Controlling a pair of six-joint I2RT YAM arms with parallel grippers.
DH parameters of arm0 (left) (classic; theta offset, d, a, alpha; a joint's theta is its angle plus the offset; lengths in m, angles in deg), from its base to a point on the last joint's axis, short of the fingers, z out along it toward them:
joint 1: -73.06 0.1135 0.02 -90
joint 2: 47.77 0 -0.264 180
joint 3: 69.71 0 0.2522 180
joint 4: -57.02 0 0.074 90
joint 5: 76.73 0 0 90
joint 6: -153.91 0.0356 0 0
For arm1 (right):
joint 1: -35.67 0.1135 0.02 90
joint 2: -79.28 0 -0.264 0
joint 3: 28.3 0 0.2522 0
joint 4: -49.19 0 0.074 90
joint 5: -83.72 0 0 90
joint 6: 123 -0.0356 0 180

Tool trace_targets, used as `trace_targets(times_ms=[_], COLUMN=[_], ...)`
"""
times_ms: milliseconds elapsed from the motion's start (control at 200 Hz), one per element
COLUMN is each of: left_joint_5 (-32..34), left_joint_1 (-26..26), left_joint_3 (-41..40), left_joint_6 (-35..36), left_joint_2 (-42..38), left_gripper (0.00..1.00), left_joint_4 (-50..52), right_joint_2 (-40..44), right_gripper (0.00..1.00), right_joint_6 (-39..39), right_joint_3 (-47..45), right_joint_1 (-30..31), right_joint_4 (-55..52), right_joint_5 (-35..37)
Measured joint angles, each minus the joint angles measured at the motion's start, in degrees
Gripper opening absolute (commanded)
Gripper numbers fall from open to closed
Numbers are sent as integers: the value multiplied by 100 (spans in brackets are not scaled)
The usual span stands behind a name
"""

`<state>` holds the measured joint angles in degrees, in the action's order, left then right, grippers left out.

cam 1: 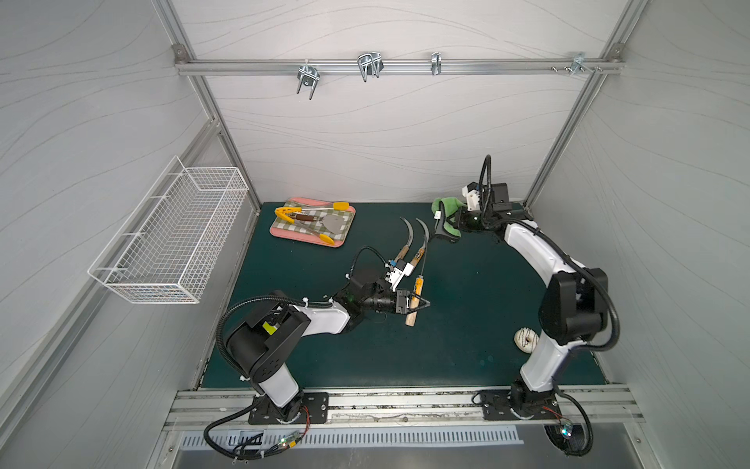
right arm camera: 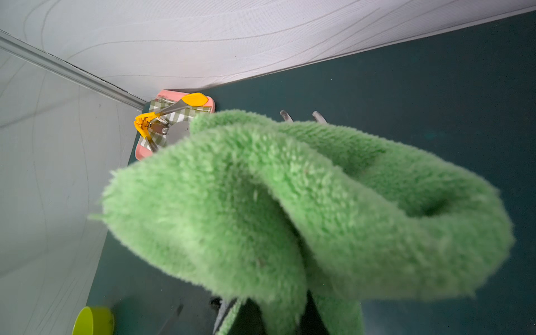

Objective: Wipe small sickles with rags
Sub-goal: Wipe the small sickle.

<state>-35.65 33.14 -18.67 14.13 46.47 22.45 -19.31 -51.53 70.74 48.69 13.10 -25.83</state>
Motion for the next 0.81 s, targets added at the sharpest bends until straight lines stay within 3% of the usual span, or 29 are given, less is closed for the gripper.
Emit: trace_targets(times_ms=[75,205,355,540,805], left_joint_5=[61,345,992,1816,2520], left_joint_1=[42,55,28,-131,-450], left_joint_3=[57,479,1139,1644,1639], left_joint_6=[247,1080,2120,2966,3298], left_joint_2=[0,-2,-48,-162,-339], left_gripper=[0,0,0,0,0], left_joint_4=[343,1786,3517,4677,5364], right_joint_2=[647,1635,2221,2203,1349], right_gripper=[7,8,8,8,7], right_joint_6=[0,46,203,186,72], right_joint_3=[-350,-614,-575,-957,-1368], right_joint_1=[48,249,903,1574,1655], right_joint_4=[-96,-382,-833,-1049,-1051], right_joint_5=[-4,-70,-85,-96,-2])
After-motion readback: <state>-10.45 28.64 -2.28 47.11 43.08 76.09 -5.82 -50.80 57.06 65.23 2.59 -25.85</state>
